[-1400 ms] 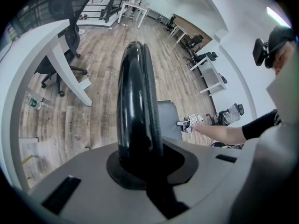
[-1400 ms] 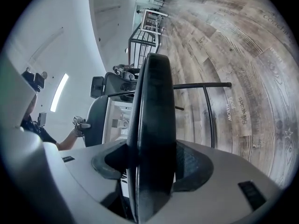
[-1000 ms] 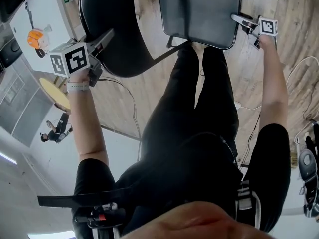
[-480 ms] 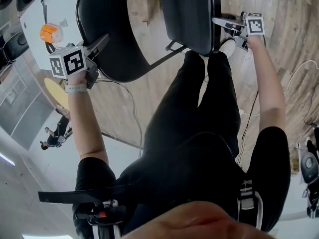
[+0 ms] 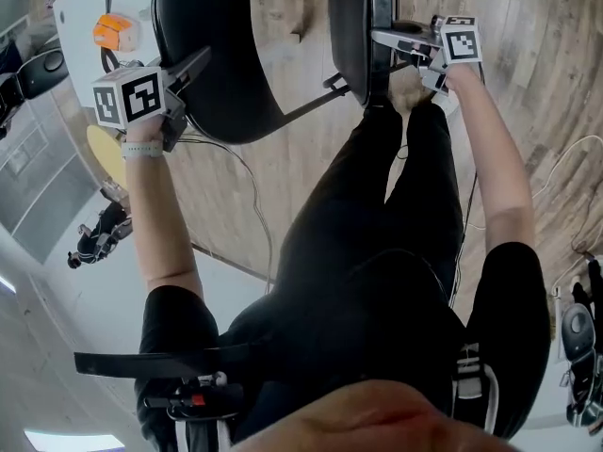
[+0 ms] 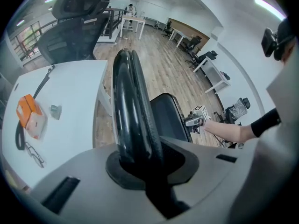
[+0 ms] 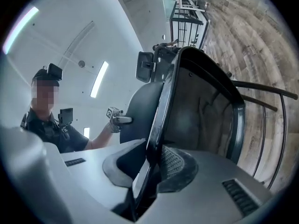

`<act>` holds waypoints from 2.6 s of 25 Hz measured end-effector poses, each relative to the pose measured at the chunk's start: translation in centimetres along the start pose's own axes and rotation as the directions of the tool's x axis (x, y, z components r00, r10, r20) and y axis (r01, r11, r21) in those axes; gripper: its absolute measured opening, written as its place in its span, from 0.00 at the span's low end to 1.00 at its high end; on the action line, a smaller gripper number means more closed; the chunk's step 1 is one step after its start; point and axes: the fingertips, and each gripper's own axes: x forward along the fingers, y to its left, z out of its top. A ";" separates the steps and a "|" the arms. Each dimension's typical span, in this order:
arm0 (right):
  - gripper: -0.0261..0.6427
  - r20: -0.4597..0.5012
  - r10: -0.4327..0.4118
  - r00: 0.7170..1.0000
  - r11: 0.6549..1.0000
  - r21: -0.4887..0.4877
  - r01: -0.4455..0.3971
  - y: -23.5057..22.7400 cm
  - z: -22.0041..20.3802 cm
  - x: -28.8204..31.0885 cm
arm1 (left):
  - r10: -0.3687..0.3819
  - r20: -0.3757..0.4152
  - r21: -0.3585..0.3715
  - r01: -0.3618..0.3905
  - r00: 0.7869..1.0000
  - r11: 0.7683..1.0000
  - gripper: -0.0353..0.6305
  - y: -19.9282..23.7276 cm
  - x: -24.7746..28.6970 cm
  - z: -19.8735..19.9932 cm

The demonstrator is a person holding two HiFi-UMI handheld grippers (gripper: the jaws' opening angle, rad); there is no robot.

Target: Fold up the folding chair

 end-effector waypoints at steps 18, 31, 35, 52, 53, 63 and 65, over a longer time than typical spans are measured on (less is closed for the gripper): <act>0.12 -0.044 -0.031 0.999 0.996 -0.087 0.027 0.1 0.8 16.0 | 0.039 0.017 0.054 -0.039 0.999 0.998 0.14 5.6 -3.9 0.1; 0.12 0.005 -0.068 0.998 0.994 -0.081 0.068 -0.9 1.8 24.1 | 0.065 0.005 0.092 -0.065 0.998 0.994 0.14 8.2 -5.9 0.6; 0.12 -0.004 -0.113 0.994 0.990 -0.080 0.113 -2.1 1.7 25.7 | 0.069 0.006 0.088 -0.069 0.998 0.994 0.14 9.2 -5.8 0.6; 0.12 0.002 -0.169 0.986 0.985 -0.042 0.169 -4.5 1.3 30.4 | 0.071 0.016 0.057 -0.071 0.997 0.996 0.14 12.2 -5.9 -0.1; 0.12 0.002 -0.169 0.986 0.985 -0.040 0.169 -4.5 1.3 30.4 | 0.070 0.017 0.061 -0.071 0.997 0.996 0.14 12.2 -5.9 -0.1; 0.13 0.016 -0.165 0.986 0.983 -0.080 0.166 -4.3 1.5 30.3 | 0.064 0.091 0.040 -0.068 0.994 0.997 0.25 12.0 -6.1 0.8; 0.19 0.012 -0.185 0.983 0.978 -0.100 0.185 -4.5 1.5 30.0 | 0.108 0.131 0.038 -0.114 0.985 0.993 0.29 12.6 -6.8 1.1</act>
